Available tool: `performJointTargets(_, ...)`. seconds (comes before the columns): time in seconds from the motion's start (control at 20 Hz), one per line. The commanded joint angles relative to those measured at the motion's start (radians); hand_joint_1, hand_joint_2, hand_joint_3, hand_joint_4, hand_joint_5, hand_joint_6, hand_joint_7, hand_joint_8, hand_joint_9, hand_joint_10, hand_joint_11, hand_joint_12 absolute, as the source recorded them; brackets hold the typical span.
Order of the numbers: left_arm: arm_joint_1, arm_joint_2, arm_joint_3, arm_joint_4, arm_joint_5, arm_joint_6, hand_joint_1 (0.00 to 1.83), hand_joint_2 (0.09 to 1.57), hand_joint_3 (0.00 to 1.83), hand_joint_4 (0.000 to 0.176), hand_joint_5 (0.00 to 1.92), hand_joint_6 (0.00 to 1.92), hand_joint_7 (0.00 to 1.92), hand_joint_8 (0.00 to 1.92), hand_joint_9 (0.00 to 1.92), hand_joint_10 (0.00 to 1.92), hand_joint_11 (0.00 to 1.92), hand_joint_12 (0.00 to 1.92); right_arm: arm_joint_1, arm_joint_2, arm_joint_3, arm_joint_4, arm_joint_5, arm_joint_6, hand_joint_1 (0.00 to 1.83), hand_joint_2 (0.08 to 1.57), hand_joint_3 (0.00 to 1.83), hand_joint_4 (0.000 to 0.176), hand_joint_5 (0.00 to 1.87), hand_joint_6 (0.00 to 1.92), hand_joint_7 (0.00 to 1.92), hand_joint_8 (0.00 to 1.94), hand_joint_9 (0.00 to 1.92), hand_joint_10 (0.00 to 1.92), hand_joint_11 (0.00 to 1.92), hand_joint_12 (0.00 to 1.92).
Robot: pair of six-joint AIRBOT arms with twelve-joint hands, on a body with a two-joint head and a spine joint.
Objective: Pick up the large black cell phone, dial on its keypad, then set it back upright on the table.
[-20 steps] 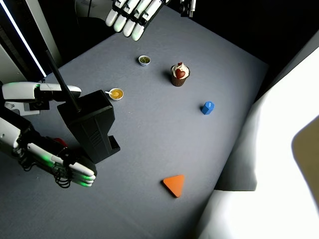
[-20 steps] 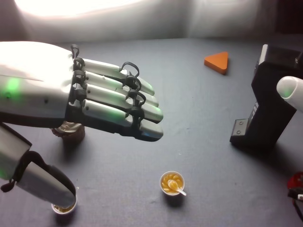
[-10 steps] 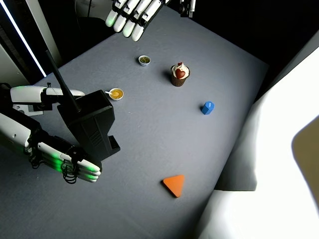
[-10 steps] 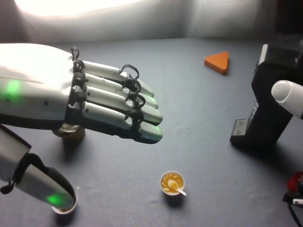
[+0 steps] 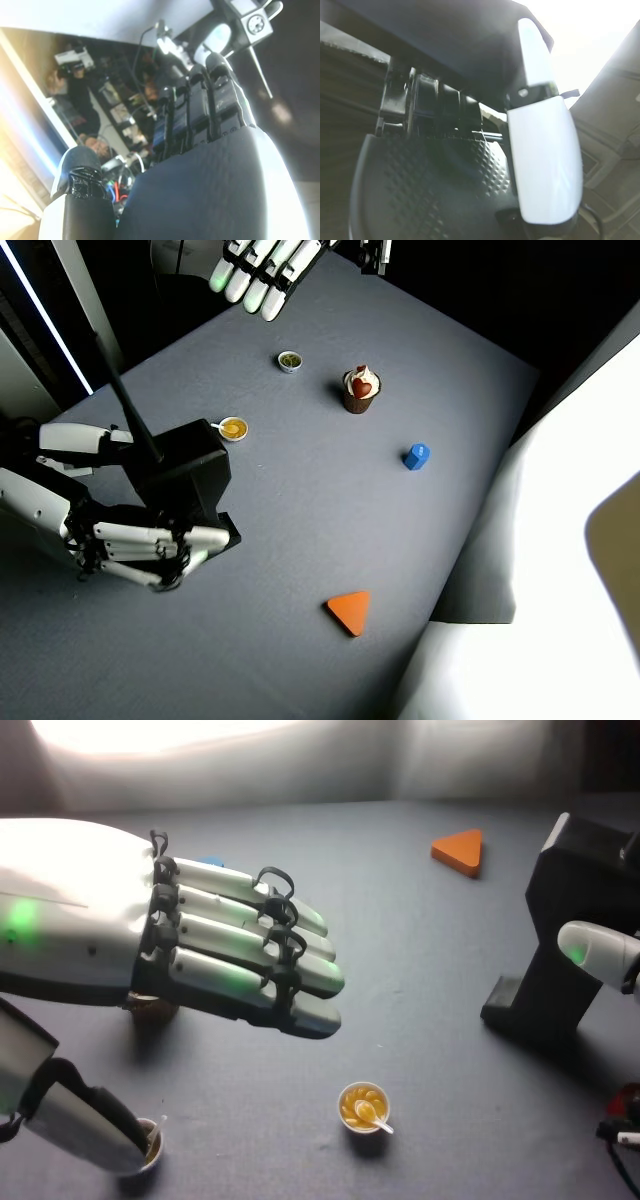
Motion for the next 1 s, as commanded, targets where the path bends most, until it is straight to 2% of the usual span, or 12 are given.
performJointTargets(0.0, -0.022, 0.007, 0.002, -0.085, -0.044, 0.0, 0.09, 1.18, 0.0, 0.0, 0.14, 0.0, 0.1, 0.0, 0.09, 0.0, 0.0, 0.29, 0.003, 0.003, 0.002, -0.045, 0.101, 0.017, 1.49, 1.12, 0.0, 0.0, 0.93, 0.69, 0.81, 1.18, 0.84, 1.26, 0.95, 1.49)
performJointTargets(0.05, -0.022, 0.007, 0.002, -0.083, -0.046, 0.0, 0.09, 1.18, 0.0, 0.0, 0.14, 0.0, 0.1, 0.0, 0.09, 0.0, 0.0, 0.29, 0.003, 0.003, 0.002, -0.049, 0.102, 0.017, 1.49, 1.12, 0.0, 0.0, 0.93, 0.69, 0.81, 1.18, 0.84, 1.26, 0.95, 1.49)
performJointTargets(0.1, -0.022, 0.007, 0.002, -0.083, -0.048, 0.0, 0.12, 1.18, 0.0, 0.0, 0.15, 0.0, 0.1, 0.0, 0.1, 0.0, 0.0, 0.3, 0.003, 0.003, 0.002, -0.053, 0.102, 0.017, 1.49, 1.11, 0.0, 0.0, 1.02, 0.68, 0.82, 1.1, 0.88, 1.23, 0.94, 1.51)
performJointTargets(0.15, -0.022, 0.007, 0.002, -0.079, -0.049, 0.0, 0.13, 1.17, 0.0, 0.0, 0.14, 0.0, 0.08, 0.0, 0.08, 0.0, 0.0, 0.27, 0.003, 0.004, 0.003, -0.059, 0.102, 0.017, 1.48, 1.12, 0.0, 0.0, 1.0, 0.78, 0.81, 1.12, 0.8, 1.29, 0.91, 1.52)
performJointTargets(0.2, -0.022, 0.007, 0.002, -0.079, -0.049, 0.0, 0.11, 1.18, 0.0, 0.0, 0.12, 0.0, 0.06, 0.0, 0.06, 0.0, 0.0, 0.23, 0.003, 0.005, 0.005, -0.065, 0.103, 0.017, 1.48, 1.13, 0.0, 0.0, 1.0, 0.77, 0.82, 1.16, 0.77, 1.3, 0.9, 1.53)
performJointTargets(0.5, -0.022, 0.007, 0.001, -0.079, -0.056, 0.0, 0.08, 1.18, 0.0, 0.0, 0.13, 0.0, 0.09, 0.0, 0.08, 0.0, 0.0, 0.19, 0.003, 0.023, 0.046, -0.192, 0.154, 0.017, 1.49, 1.09, 0.0, 0.0, 1.05, 0.63, 0.91, 0.98, 0.96, 1.1, 0.93, 1.52)
performJointTargets(0.65, -0.024, 0.008, 0.001, -0.08, -0.052, 0.0, 0.05, 1.19, 0.0, 0.0, 0.15, 0.0, 0.1, 0.0, 0.09, 0.0, 0.0, 0.21, 0.008, 0.038, 0.06, -0.236, 0.175, 0.017, 1.49, 1.09, 0.0, 0.0, 1.03, 0.64, 0.91, 0.98, 0.97, 1.08, 0.94, 1.51)
performJointTargets(0.7, -0.024, 0.009, 0.001, -0.083, -0.048, 0.0, 0.06, 1.19, 0.0, 0.0, 0.15, 0.0, 0.1, 0.0, 0.08, 0.0, 0.0, 0.19, 0.009, 0.044, 0.063, -0.253, 0.182, 0.017, 1.49, 1.09, 0.0, 0.0, 1.03, 0.64, 0.88, 1.04, 0.95, 1.11, 0.95, 1.49)
performJointTargets(0.9, -0.025, 0.011, 0.002, -0.111, -0.018, 0.002, 0.07, 1.19, 0.0, 0.0, 0.15, 0.0, 0.11, 0.0, 0.08, 0.0, 0.0, 0.21, 0.016, 0.059, 0.064, -0.324, 0.25, 0.004, 1.49, 1.09, 0.0, 0.0, 1.04, 0.63, 0.89, 1.0, 0.97, 1.09, 0.94, 1.52)
performJointTargets(0.95, -0.024, 0.011, 0.001, -0.115, -0.013, 0.002, 0.1, 1.19, 0.0, 0.0, 0.15, 0.0, 0.11, 0.0, 0.09, 0.0, 0.0, 0.23, 0.018, 0.061, 0.064, -0.333, 0.268, -0.001, 1.49, 1.1, 0.0, 0.0, 1.06, 0.59, 0.86, 1.08, 0.91, 1.17, 0.93, 1.51)
